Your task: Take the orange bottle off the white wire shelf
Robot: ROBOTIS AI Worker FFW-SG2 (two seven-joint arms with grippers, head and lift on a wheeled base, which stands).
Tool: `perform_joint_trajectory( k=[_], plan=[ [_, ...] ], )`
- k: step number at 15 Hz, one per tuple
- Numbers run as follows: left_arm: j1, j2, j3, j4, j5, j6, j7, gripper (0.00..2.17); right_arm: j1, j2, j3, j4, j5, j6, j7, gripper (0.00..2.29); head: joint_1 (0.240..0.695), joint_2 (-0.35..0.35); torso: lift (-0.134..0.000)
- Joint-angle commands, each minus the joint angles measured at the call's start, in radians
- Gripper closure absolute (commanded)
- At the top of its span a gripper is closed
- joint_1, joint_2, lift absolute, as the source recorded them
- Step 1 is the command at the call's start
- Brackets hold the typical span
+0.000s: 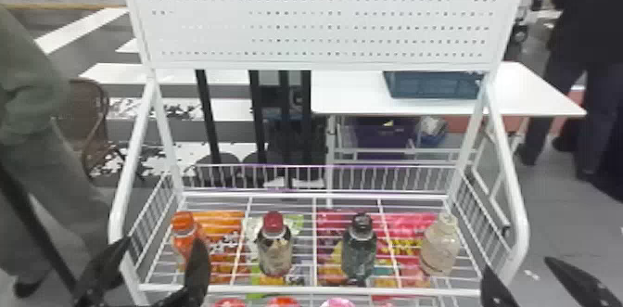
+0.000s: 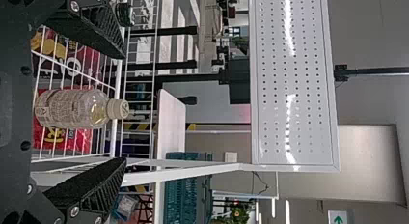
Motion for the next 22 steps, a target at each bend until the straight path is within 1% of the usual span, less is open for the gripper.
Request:
perform_joint_trajectory(
  k=[1, 9, 12, 14, 16, 18, 22],
  plan=[
    [0.000, 0.000, 0.001, 0.000, -0.002, -0.001, 0.000, 0.13, 0.000, 0.000, 0.000, 0.000, 0.004, 0.000, 0.000, 0.14, 0.499, 0.000, 0.000],
    [-0.008, 0.002, -0.004, 0.002, -0.006, -0.001, -0.002, 0.13, -0.002, 0.002, 0.002, 0.000, 0.003, 0.000, 0.000, 0.14, 0.499, 0.000, 0.000],
    [-0.020, 0.000, -0.010, 0.031, -0.006, -0.001, 0.000, 0.13, -0.002, 0.002, 0.003, 0.000, 0.003, 0.000, 0.000, 0.14, 0.499, 0.000, 0.000],
    [-0.037, 0.000, -0.027, 0.082, -0.009, -0.007, 0.000, 0.13, -0.002, 0.003, 0.005, 0.000, 0.004, 0.000, 0.000, 0.14, 0.499, 0.000, 0.000],
    [-0.069, -0.003, -0.047, 0.177, -0.009, -0.081, 0.012, 0.13, -0.002, 0.003, 0.006, 0.000, 0.004, 0.000, 0.000, 0.14, 0.499, 0.000, 0.000],
    [-0.112, -0.006, -0.059, 0.280, 0.008, -0.099, 0.012, 0.13, 0.001, 0.005, 0.008, -0.002, 0.004, 0.000, 0.000, 0.14, 0.499, 0.000, 0.000],
    [-0.205, -0.021, -0.068, 0.497, 0.044, -0.225, 0.012, 0.14, 0.006, 0.006, 0.011, -0.008, 0.009, -0.003, 0.000, 0.14, 0.499, 0.000, 0.000]
  ],
)
